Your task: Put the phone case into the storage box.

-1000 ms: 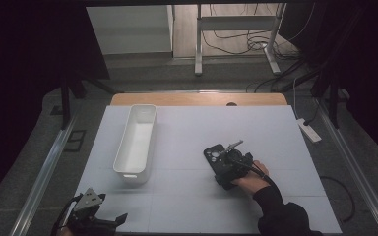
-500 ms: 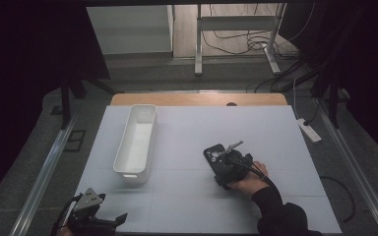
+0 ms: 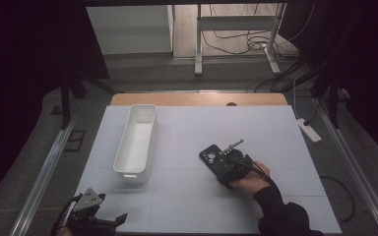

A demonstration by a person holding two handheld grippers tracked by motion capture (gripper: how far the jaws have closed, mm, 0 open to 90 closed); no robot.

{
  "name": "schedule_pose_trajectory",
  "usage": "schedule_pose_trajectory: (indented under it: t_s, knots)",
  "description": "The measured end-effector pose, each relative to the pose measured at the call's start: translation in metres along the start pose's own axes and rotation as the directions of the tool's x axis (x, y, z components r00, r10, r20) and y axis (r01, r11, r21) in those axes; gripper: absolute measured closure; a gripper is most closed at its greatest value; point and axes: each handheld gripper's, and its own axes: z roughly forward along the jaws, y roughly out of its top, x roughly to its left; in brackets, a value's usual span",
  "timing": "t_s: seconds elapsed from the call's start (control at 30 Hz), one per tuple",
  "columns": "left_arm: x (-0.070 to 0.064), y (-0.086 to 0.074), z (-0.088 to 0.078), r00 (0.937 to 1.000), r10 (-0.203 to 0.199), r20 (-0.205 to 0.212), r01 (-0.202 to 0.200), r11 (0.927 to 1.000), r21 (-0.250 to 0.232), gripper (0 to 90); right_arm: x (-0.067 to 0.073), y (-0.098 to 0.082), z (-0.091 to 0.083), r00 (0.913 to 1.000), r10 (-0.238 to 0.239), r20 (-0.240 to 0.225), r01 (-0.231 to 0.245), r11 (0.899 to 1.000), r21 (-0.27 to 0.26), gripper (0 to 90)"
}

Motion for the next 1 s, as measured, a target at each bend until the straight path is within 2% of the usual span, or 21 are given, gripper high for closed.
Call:
schedule_pose_trajectory:
  t_s: [0.33, 0.67, 0.9, 1.0]
  knots:
    - [-0.002, 0.0, -0.001, 0.9997, 0.022, 0.008, -0.022, 0.9997, -0.01, 0.1, -0.001, -0.001, -0.001, 1.0, -0.006, 0.002, 0.006, 1.0, -0.009, 14.5]
    - [0.002, -0.001, -0.004, 0.9992, 0.0, 0.041, 0.002, 0.9993, -0.037, 0.0, -0.001, -0.001, -0.006, 0.9999, -0.009, 0.005, 0.009, 0.999, -0.035, 15.0]
    - [0.003, 0.0, -0.006, 0.9991, 0.002, 0.042, -0.001, 0.999, -0.044, 0.0, -0.001, -0.002, -0.013, 0.9996, -0.026, -0.004, 0.026, 0.998, -0.064, 15.1]
    - [0.003, 0.001, -0.009, 0.9986, 0.0, 0.053, 0.004, 0.9979, -0.065, 0.0, -0.001, -0.003, -0.015, 0.9996, -0.027, -0.011, 0.026, 0.997, -0.078, 15.1]
